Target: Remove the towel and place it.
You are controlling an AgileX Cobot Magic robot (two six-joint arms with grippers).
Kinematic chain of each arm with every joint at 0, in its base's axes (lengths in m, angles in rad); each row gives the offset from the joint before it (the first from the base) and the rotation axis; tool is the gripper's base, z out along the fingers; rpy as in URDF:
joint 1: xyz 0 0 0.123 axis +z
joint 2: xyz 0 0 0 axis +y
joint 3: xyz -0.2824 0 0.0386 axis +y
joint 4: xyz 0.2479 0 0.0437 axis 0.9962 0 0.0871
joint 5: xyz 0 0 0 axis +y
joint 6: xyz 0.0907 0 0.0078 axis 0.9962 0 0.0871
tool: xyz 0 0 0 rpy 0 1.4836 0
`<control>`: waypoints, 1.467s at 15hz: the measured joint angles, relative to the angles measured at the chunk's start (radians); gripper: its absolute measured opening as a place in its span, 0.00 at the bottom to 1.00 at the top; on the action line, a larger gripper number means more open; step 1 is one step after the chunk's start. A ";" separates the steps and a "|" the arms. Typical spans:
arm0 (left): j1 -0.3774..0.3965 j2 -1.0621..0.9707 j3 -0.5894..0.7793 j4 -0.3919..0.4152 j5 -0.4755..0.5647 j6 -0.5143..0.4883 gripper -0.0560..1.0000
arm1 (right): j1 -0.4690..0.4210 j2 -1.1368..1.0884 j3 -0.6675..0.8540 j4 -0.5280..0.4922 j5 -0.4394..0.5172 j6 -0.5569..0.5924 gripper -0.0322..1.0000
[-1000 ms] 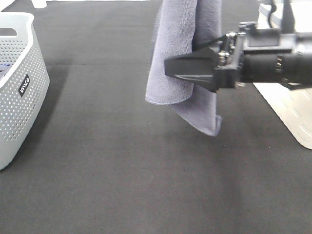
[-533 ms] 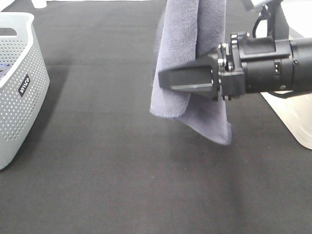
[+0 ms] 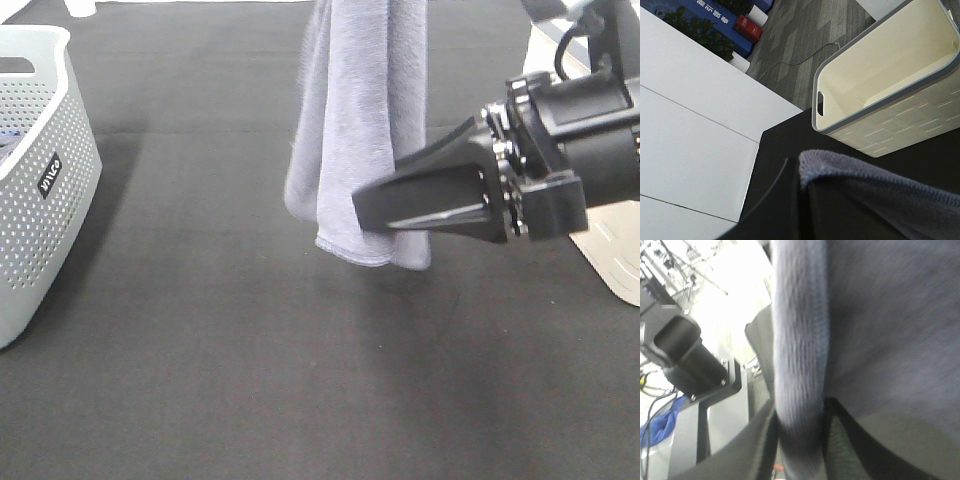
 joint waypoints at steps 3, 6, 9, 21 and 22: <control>0.001 0.000 0.000 0.000 0.000 0.001 0.05 | 0.000 -0.002 0.000 -0.016 0.002 0.008 0.15; 0.001 0.000 0.000 0.000 0.000 -0.001 0.05 | 0.000 -0.002 0.000 -0.022 -0.010 0.040 0.04; 0.001 0.011 0.000 0.053 0.020 -0.069 0.05 | 0.000 -0.002 -0.027 -0.120 -0.020 0.231 0.04; 0.003 0.088 0.000 0.630 0.256 -0.941 0.05 | 0.000 0.025 -0.615 -1.100 0.077 0.976 0.04; 0.003 0.097 0.000 0.692 0.238 -1.012 0.05 | 0.000 0.049 -0.653 -1.126 0.042 0.976 0.04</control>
